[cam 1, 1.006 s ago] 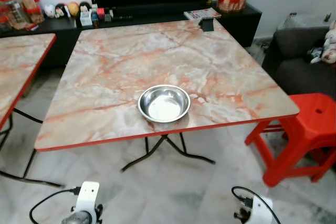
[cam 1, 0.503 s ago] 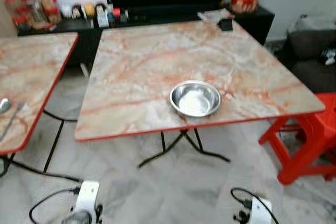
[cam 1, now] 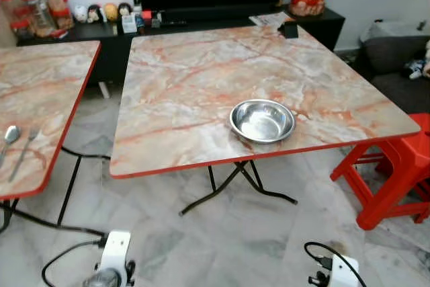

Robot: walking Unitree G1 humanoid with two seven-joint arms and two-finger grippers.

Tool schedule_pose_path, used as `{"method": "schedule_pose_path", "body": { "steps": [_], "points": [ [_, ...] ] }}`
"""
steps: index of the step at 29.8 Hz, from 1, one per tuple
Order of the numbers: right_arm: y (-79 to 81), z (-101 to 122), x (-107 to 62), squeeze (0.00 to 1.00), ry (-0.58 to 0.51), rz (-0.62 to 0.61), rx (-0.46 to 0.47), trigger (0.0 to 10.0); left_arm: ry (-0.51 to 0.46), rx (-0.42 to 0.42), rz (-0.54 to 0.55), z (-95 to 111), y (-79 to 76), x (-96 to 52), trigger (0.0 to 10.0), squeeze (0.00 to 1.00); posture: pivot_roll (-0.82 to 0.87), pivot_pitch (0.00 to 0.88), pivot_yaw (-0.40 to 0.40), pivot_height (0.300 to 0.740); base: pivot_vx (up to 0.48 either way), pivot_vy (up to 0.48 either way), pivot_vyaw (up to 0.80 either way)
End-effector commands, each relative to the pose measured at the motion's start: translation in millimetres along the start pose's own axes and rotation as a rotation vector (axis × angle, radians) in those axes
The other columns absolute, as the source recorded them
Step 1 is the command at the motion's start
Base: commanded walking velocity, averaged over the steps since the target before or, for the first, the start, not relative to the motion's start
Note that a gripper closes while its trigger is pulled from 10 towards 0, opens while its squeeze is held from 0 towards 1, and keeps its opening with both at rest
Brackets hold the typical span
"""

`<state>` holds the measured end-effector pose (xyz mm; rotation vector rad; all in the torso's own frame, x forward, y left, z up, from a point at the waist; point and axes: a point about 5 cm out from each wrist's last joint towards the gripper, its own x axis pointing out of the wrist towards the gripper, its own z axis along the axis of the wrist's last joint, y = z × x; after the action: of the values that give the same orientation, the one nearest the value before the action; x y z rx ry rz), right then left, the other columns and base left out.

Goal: Setting the table

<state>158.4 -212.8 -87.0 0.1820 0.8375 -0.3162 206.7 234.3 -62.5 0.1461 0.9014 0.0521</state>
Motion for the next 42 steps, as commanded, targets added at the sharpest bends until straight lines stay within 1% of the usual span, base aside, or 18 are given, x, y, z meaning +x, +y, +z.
{"method": "schedule_pose_path", "body": {
  "steps": [1,16,19,22,32,42],
  "points": [
    [3.0,-1.5,-0.3,0.0,0.003,0.005,0.007,10.0,0.001,-0.004,0.003,2.2,1.2,0.4,10.0,0.0,-0.05,0.0,0.023,0.74,0.0,0.48,0.0],
    [3.5,-1.7,-0.3,0.0,0.005,0.01,-0.009,10.0,0.0,-0.005,0.007,2.9,1.8,0.5,10.0,0.0,-0.05,0.0,0.021,0.74,0.0,0.48,0.0],
    [3.6,-1.5,-0.2,0.0,0.005,0.011,-0.016,10.0,-0.002,-0.006,0.008,3.4,1.8,0.5,10.0,0.0,-0.04,0.0,0.02,0.74,0.0,0.48,0.51],
    [3.9,-2.2,-0.3,0.0,0.008,0.006,0.02,10.0,-0.003,-0.006,0.009,3.8,2.0,0.6,10.0,0.0,-0.04,0.0,0.02,0.74,0.0,0.48,0.2],
    [4.5,-2.4,-0.4,0.0,0.009,0.011,-0.004,10.0,-0.004,-0.023,0.015,3.7,1.8,0.6,10.0,0.0,-0.04,0.0,0.015,0.74,0.0,0.48,0.0],
    [5.8,-2.5,-0.4,0.0,0.008,0.013,-0.002,10.0,-0.004,-0.028,0.006,1.4,-2.9,0.7,10.0,0.0,-0.03,0.0,0.014,0.74,0.0,0.434,0.0]
  ]
}}
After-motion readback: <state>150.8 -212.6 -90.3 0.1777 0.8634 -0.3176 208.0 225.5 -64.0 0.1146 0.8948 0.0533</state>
